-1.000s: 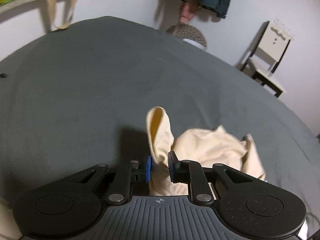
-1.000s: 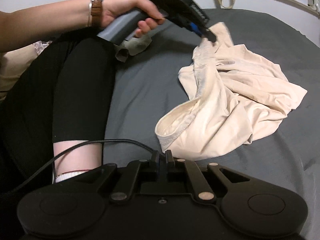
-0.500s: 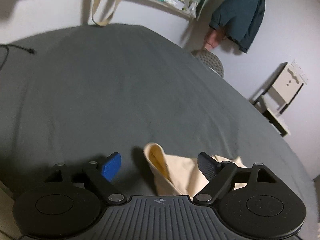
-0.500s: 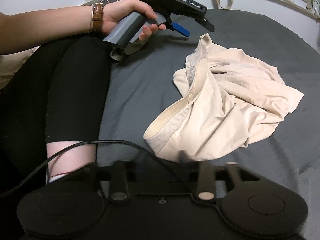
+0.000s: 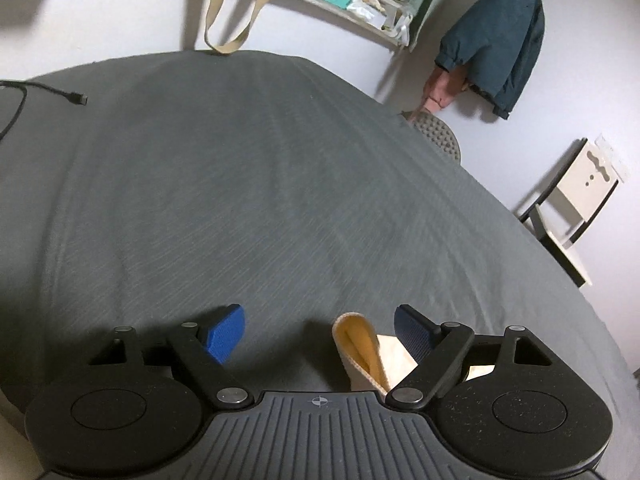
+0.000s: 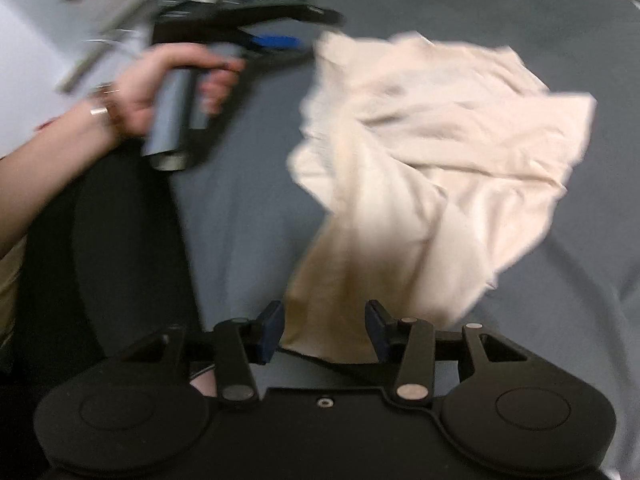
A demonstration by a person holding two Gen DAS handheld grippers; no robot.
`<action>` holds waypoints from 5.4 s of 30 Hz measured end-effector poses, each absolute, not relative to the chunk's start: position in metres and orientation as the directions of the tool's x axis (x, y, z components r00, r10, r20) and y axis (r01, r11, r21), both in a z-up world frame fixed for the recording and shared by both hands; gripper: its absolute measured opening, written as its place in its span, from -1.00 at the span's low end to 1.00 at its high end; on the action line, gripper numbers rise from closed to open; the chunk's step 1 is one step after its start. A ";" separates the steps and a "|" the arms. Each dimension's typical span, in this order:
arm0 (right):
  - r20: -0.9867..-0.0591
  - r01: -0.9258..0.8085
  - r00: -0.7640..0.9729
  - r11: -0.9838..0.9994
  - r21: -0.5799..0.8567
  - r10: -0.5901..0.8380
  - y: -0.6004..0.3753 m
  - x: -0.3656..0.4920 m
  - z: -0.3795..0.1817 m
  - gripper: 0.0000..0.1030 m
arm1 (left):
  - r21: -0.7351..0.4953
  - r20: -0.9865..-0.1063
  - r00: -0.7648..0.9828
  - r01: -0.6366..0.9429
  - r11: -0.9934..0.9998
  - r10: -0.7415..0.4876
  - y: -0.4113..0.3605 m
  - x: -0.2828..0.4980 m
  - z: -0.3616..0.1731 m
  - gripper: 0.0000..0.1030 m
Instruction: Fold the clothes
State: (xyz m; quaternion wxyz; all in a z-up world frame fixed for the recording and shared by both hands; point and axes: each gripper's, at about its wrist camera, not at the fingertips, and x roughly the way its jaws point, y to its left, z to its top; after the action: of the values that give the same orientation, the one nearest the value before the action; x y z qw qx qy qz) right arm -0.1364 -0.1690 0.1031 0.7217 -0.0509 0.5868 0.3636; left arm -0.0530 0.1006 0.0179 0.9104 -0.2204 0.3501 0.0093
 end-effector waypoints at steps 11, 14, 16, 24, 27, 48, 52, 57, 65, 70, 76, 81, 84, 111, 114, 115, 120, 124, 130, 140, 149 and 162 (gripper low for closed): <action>-0.943 -0.697 0.116 0.702 0.147 0.312 -0.137 -0.158 0.088 -0.55 | -0.369 -0.643 0.747 -0.109 0.923 -0.169 0.096 -0.047 0.022 -0.17; -0.948 -0.733 0.149 0.675 0.086 0.282 -0.137 -0.167 0.089 -0.78 | -0.379 -0.647 0.744 -0.123 0.917 -0.168 0.100 -0.047 0.021 -0.65; -0.947 -0.743 0.168 0.666 0.061 0.274 -0.139 -0.171 0.090 -0.86 | -0.393 -0.653 0.736 -0.130 0.910 -0.177 0.104 -0.046 0.019 -0.80; -0.921 -0.729 0.331 0.675 -0.111 0.207 -0.152 -0.172 0.103 -0.90 | -0.354 -0.588 0.796 -0.099 0.930 -0.139 0.100 -0.058 0.037 -0.85; -0.888 -0.668 0.431 0.719 -0.192 0.164 -0.167 -0.166 0.112 -0.92 | -0.318 -0.526 0.843 -0.068 0.946 -0.116 0.095 -0.068 0.055 -0.85; -0.435 -0.258 0.898 0.877 -0.405 0.063 -0.216 -0.136 0.239 -0.93 | -0.167 -0.326 0.933 0.100 0.981 -0.151 0.077 -0.103 0.233 -0.84; -0.472 -0.256 0.880 0.893 -0.369 0.057 -0.225 -0.142 0.227 -0.93 | -0.199 -0.441 0.843 0.244 0.949 -0.309 0.069 -0.104 0.193 -0.63; -0.522 -0.232 0.852 0.927 -0.295 0.047 -0.243 -0.146 0.214 -0.93 | 0.010 -0.543 0.790 0.348 0.938 -0.287 0.035 -0.119 0.139 0.53; -0.506 -0.163 0.862 0.956 -0.244 0.018 -0.264 -0.135 0.198 -0.93 | 0.481 -0.644 0.753 0.537 0.693 -0.136 -0.056 -0.139 0.098 0.52; -0.514 -0.150 0.858 0.952 -0.266 -0.008 -0.274 -0.108 0.185 -0.93 | 0.591 -0.694 0.717 0.620 0.516 -0.068 -0.087 -0.141 0.070 0.51; -0.578 -0.106 0.814 0.964 -0.245 -0.058 -0.299 -0.080 0.158 -0.93 | 0.657 -0.649 0.760 0.576 0.486 -0.022 -0.093 -0.138 0.054 0.30; -0.619 -0.086 0.783 0.972 -0.220 -0.071 -0.309 -0.083 0.141 -0.93 | 0.703 -0.581 0.814 0.508 0.498 -0.010 -0.084 -0.137 0.058 0.21; -0.631 -0.091 0.773 0.971 -0.222 -0.072 -0.309 -0.089 0.136 -0.93 | 0.687 -0.527 0.848 0.465 0.559 -0.057 -0.080 -0.148 0.074 0.21; -0.709 -0.018 0.702 0.996 0.085 0.073 -0.329 -0.101 0.104 -0.93 | 0.482 -0.533 0.846 0.326 0.813 -0.023 -0.035 -0.111 0.122 -0.93; -0.646 -0.025 0.762 0.999 0.044 0.047 -0.325 -0.110 0.129 -0.93 | 0.510 -0.491 0.871 0.304 0.805 -0.019 -0.035 -0.113 0.141 -0.93; -0.621 -0.031 0.783 0.999 0.025 0.040 -0.324 -0.113 0.141 -0.93 | 0.518 -0.473 0.881 0.294 0.803 -0.018 -0.034 -0.113 0.150 -0.93; -0.453 -0.058 0.890 0.998 -0.016 0.045 -0.320 -0.130 0.219 -0.93 | 0.488 -0.371 0.928 0.220 0.845 -0.027 -0.021 -0.108 0.220 -0.93; -0.320 -0.076 0.945 0.997 -0.009 0.069 -0.319 -0.148 0.281 -0.93 | 0.531 -0.274 0.961 0.171 0.830 -0.023 -0.013 -0.112 0.275 -0.93; -0.156 -0.101 0.981 0.988 0.121 0.119 -0.330 -0.179 0.338 -0.93 | 0.636 -0.137 0.989 0.127 0.761 -0.050 -0.012 -0.135 0.342 -0.93; -0.179 -0.128 0.963 0.928 0.351 0.200 -0.367 -0.174 0.366 -0.92 | 0.692 -0.160 0.978 0.207 0.691 -0.133 -0.034 -0.117 0.378 -0.92; -0.297 -0.007 0.949 0.953 0.304 0.101 -0.349 -0.073 0.366 -0.92 | 0.696 -0.258 0.964 0.228 0.681 -0.059 -0.066 -0.025 0.360 -0.92; -0.264 0.037 0.964 0.994 0.103 -0.009 -0.303 -0.151 0.300 -0.91 | 0.746 -0.203 0.973 0.229 0.625 -0.114 -0.088 -0.100 0.287 -0.92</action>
State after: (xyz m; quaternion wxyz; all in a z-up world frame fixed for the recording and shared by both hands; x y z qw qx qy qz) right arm -0.1511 -0.3033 0.2996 0.9896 0.0537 0.1328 -0.0117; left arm -0.0999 -0.0877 0.2867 0.8988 0.4224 0.0680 -0.0952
